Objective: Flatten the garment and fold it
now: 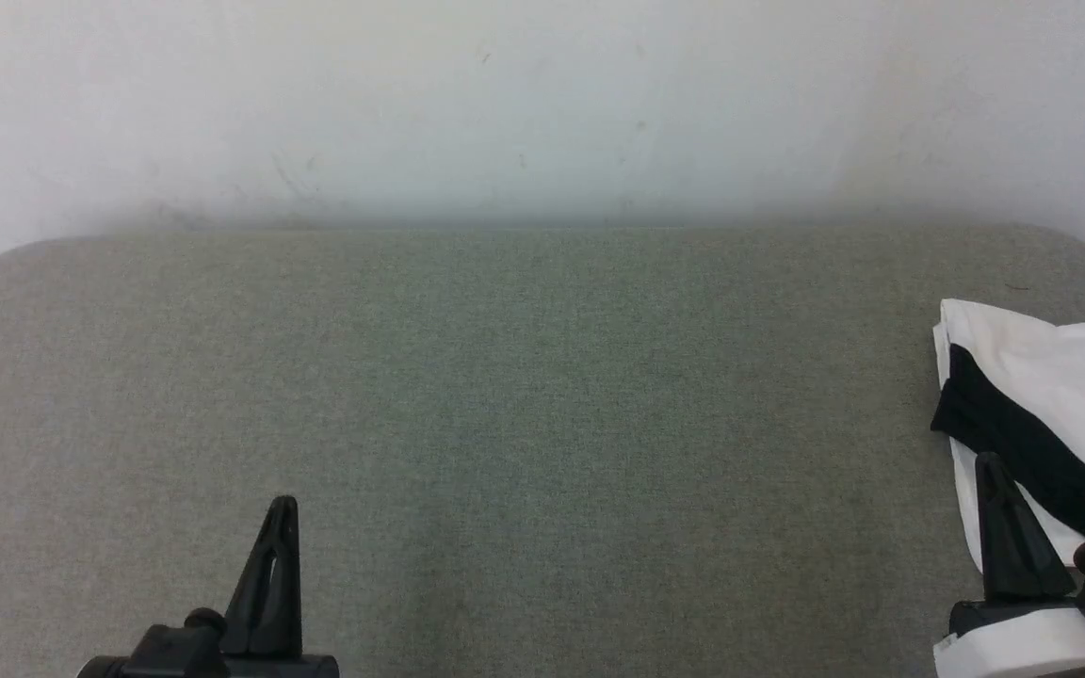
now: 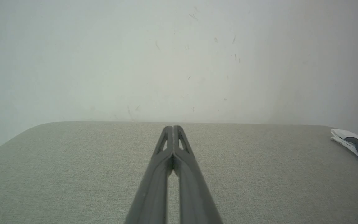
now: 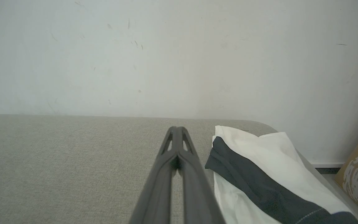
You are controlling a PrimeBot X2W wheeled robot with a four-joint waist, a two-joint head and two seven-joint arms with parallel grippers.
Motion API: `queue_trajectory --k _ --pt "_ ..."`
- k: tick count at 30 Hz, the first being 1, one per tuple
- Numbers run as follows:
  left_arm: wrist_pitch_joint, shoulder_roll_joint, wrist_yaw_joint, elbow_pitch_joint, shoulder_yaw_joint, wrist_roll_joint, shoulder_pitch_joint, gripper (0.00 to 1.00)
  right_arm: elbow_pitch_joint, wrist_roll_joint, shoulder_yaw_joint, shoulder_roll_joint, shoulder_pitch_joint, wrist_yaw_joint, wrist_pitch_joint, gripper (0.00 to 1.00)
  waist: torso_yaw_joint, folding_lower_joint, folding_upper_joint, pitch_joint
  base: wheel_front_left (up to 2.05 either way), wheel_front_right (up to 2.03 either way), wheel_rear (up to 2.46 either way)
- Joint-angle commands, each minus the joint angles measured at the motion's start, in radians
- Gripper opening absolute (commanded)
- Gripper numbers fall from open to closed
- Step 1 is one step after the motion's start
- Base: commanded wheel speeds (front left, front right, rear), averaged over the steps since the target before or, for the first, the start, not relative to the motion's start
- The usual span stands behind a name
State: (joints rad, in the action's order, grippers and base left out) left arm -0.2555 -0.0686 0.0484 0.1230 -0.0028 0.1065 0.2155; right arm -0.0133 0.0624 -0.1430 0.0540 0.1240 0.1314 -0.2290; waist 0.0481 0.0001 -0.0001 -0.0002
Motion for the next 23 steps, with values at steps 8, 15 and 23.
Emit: queue_trajectory --k 8,15,23 --pt "0.02 0.001 -0.004 -0.009 0.0 -0.008 -0.017 0.0 0.001 -0.005 0.011 0.0 -0.01 0.0 0.017 0.0 -0.004 0.0 0.0001 0.0 0.0 0.0 0.0" --pt "0.034 0.002 -0.006 -0.016 0.001 -0.014 -0.029 0.0 0.002 -0.008 0.019 0.0 -0.016 0.0 0.03 0.0 -0.006 0.0 0.0001 0.0 0.0 0.0 0.0" --pt "0.048 0.003 -0.009 -0.023 0.001 -0.02 -0.041 0.0 0.003 -0.012 0.027 -0.001 -0.023 0.0 0.043 0.0 -0.009 0.0 0.0001 0.0 0.0 0.0 0.0"
